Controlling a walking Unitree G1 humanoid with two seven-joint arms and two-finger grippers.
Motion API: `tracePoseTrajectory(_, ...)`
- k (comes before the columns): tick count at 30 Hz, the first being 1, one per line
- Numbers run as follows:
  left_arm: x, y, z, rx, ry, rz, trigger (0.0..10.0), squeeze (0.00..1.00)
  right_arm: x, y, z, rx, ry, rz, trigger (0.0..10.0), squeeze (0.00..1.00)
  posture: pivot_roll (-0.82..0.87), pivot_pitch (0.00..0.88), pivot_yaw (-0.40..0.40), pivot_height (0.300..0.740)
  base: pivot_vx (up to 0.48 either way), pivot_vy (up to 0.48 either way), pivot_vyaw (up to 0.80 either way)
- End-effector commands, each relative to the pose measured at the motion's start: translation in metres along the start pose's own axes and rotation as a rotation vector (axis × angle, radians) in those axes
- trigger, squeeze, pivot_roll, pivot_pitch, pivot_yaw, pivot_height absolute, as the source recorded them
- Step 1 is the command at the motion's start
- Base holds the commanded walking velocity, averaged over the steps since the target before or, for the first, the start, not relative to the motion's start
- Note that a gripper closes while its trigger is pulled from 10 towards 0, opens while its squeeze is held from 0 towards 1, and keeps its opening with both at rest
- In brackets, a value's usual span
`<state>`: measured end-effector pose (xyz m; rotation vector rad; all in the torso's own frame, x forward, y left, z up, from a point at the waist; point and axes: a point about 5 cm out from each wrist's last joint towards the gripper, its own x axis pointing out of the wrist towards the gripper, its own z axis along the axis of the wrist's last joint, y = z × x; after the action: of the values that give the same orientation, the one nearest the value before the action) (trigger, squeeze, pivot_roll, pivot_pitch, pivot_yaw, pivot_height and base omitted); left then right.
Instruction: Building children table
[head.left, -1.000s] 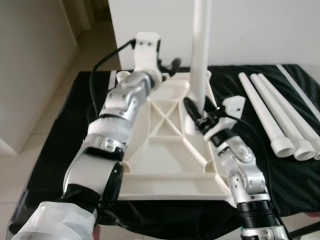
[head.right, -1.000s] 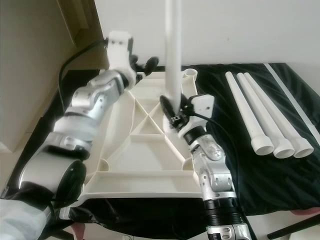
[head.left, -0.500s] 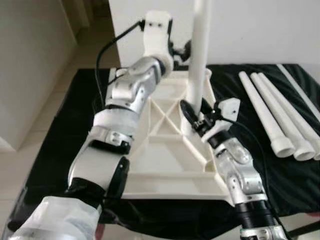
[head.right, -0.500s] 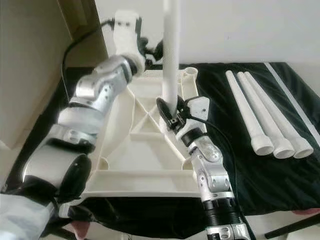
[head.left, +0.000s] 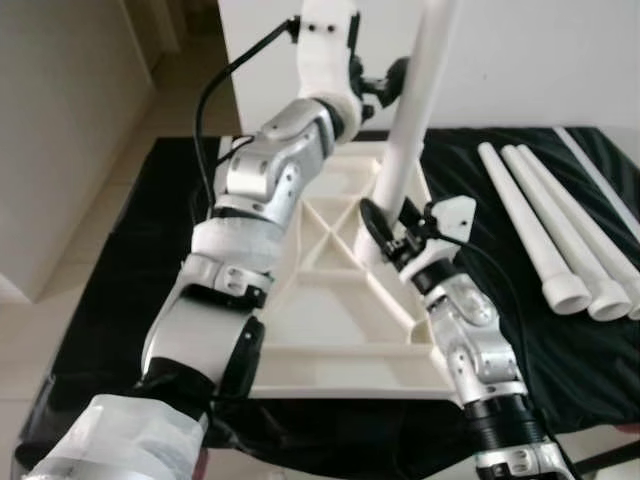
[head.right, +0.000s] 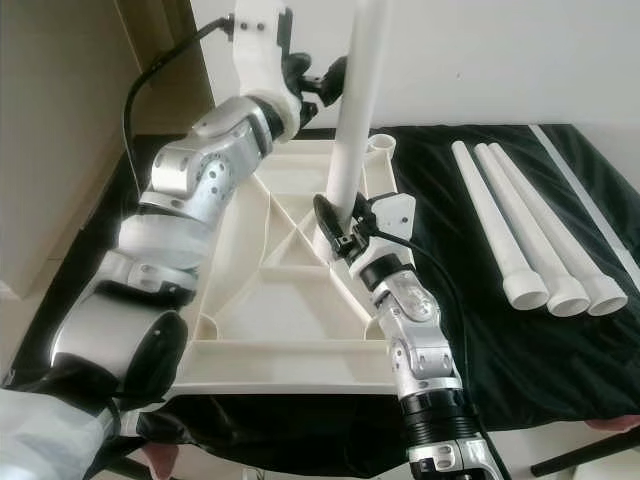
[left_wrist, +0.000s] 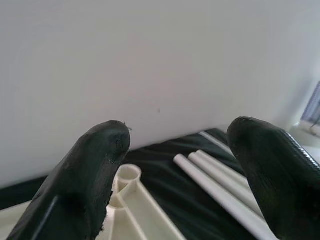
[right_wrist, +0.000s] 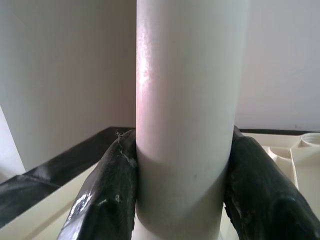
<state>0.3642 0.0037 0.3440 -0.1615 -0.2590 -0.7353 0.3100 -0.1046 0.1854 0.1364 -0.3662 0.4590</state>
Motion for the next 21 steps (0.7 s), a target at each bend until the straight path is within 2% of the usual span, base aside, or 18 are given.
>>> tracePoseTrajectory(1,0.001,-0.025,0.001,0.000,0.002,-0.254,10.0,0.00,0.002,0.008,-0.009,-0.006,0.051,0.039,10.0,0.00,0.01,0.000,0.024,0.740,0.000,0.000,0.00)
tracePoseTrajectory(13,0.000,-0.028,-0.002,-0.013,-0.005,-0.229,10.0,0.00,0.003,0.008,-0.011,-0.019,0.045,0.037,10.0,0.00,0.01,0.000,0.023,0.740,0.000,0.000,0.00)
tracePoseTrajectory(15,-0.002,-0.013,-0.001,0.010,-0.033,-0.155,10.0,0.00,0.002,0.004,-0.008,-0.029,0.017,0.005,10.0,0.00,0.00,0.000,0.023,0.740,0.000,0.000,0.00)
tracePoseTrajectory(16,-0.002,-0.013,-0.001,0.010,-0.033,-0.155,10.0,0.00,0.002,0.004,-0.008,-0.029,0.017,0.005,10.0,0.00,0.00,0.000,0.023,0.740,0.000,0.000,0.00)
tracePoseTrajectory(18,-0.006,0.001,-0.004,0.018,-0.034,-0.099,10.0,0.00,0.001,0.000,-0.004,-0.017,-0.007,-0.027,10.0,0.00,-0.01,0.000,0.027,0.740,0.000,0.000,0.00)
tracePoseTrajectory(20,-0.008,0.005,-0.006,0.016,-0.028,-0.086,10.0,0.00,0.000,-0.001,-0.003,-0.011,-0.015,-0.036,10.0,0.00,-0.01,0.000,0.029,0.740,0.000,0.000,0.00)
tracePoseTrajectory(21,-0.015,0.014,-0.018,0.014,-0.009,-0.053,10.0,0.00,-0.001,-0.006,0.001,0.008,-0.041,-0.074,10.0,0.00,-0.02,0.000,0.031,0.740,0.000,0.000,0.00)
